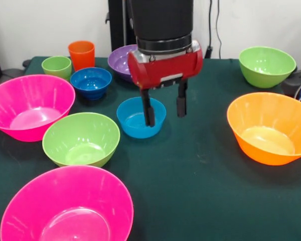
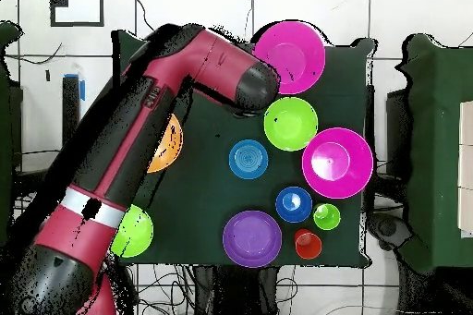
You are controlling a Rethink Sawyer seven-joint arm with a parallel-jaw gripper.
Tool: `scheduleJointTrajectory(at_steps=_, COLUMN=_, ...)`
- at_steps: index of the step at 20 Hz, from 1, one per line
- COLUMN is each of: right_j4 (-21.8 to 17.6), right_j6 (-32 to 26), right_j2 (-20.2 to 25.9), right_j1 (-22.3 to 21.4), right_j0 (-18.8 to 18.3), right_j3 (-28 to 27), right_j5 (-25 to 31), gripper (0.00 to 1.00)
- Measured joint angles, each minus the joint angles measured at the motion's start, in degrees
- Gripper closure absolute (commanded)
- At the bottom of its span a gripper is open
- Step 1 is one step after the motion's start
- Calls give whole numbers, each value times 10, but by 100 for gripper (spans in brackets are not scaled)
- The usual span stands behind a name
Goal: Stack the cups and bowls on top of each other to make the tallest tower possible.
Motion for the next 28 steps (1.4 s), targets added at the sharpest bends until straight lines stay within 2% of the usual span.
scheduleJointTrajectory(at_steps=4, right_j4=0, right_j6=0, right_j2=0, right_j1=5, right_j0=-24, right_j3=-24, right_j5=0, gripper=0)
scheduleJointTrajectory(at_steps=13, right_j4=0, right_j6=0, right_j2=-5, right_j1=5, right_j0=-50, right_j3=-52, right_j5=0, gripper=0)
scheduleJointTrajectory(at_steps=28, right_j4=0, right_j6=0, right_j2=-22, right_j1=18, right_j0=-100, right_j3=-160, right_j5=0, gripper=0)
